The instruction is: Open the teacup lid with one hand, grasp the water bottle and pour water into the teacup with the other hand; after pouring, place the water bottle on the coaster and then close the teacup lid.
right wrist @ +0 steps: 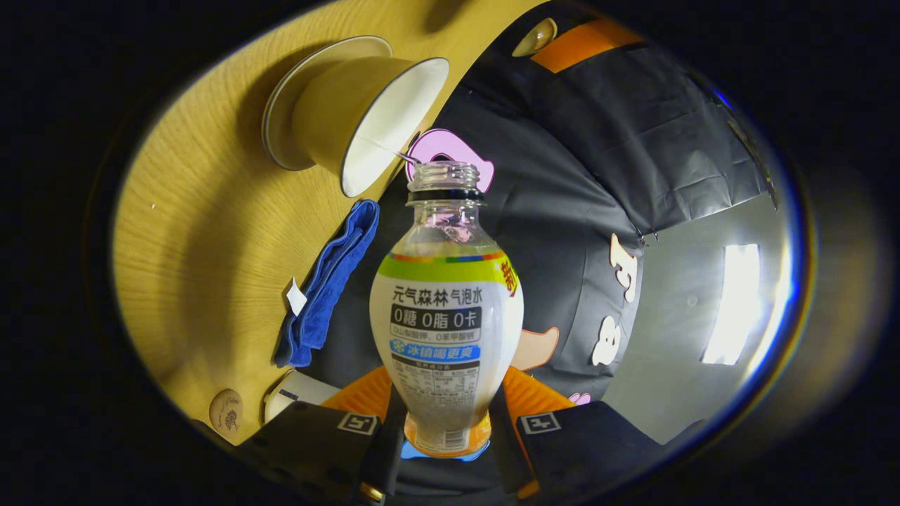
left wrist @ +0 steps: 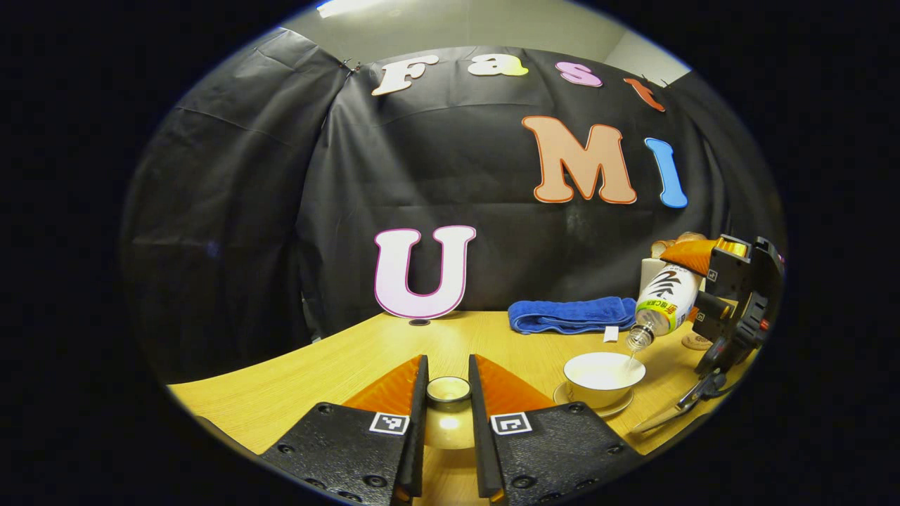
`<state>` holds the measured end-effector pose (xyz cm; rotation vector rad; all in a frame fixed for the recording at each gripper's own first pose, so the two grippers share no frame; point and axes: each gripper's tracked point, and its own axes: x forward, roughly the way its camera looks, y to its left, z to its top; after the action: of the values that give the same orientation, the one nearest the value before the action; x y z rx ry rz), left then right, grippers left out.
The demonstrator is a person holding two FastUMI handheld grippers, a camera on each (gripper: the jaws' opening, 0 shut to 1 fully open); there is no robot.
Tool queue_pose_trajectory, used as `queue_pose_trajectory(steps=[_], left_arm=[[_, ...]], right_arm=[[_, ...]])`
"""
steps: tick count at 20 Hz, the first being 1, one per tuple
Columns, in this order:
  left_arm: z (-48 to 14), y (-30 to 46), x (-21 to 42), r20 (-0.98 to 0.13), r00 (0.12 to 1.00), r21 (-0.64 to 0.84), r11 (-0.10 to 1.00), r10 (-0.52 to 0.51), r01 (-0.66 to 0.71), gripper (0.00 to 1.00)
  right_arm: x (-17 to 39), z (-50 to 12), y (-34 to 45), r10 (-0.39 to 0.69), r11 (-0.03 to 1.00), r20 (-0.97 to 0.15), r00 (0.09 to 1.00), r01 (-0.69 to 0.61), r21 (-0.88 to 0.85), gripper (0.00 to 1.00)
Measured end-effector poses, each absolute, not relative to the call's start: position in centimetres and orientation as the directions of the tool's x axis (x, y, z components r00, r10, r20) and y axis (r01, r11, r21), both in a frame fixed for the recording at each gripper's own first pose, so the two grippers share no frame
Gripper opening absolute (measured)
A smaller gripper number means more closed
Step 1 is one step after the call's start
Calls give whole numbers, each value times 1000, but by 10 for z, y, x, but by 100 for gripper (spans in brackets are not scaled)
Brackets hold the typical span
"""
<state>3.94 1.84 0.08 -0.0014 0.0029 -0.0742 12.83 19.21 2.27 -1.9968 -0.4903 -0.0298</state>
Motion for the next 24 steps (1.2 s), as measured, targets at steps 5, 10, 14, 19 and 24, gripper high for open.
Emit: queue_pose_trajectory(steps=[5,10,14,19,24], left_arm=[[0,19,40,-4,997,-1,997,-75,75,27],[1,19,40,-4,997,-2,997,-75,75,27],[1,18,39,-4,997,-2,997,-77,77,27],[1,18,39,-4,997,-2,997,-77,77,27],[1,18,40,-4,997,-2,997,-78,78,27]], right_arm=[[127,36,199,272,-280,165,948,243,-929,58],[123,71,209,208,83,3,978,-14,-996,61],[126,104,208,218,488,-135,966,-228,-843,60],[122,156,190,253,802,-122,960,-278,-529,58],[143,167,151,194,940,-93,977,-212,-268,58]])
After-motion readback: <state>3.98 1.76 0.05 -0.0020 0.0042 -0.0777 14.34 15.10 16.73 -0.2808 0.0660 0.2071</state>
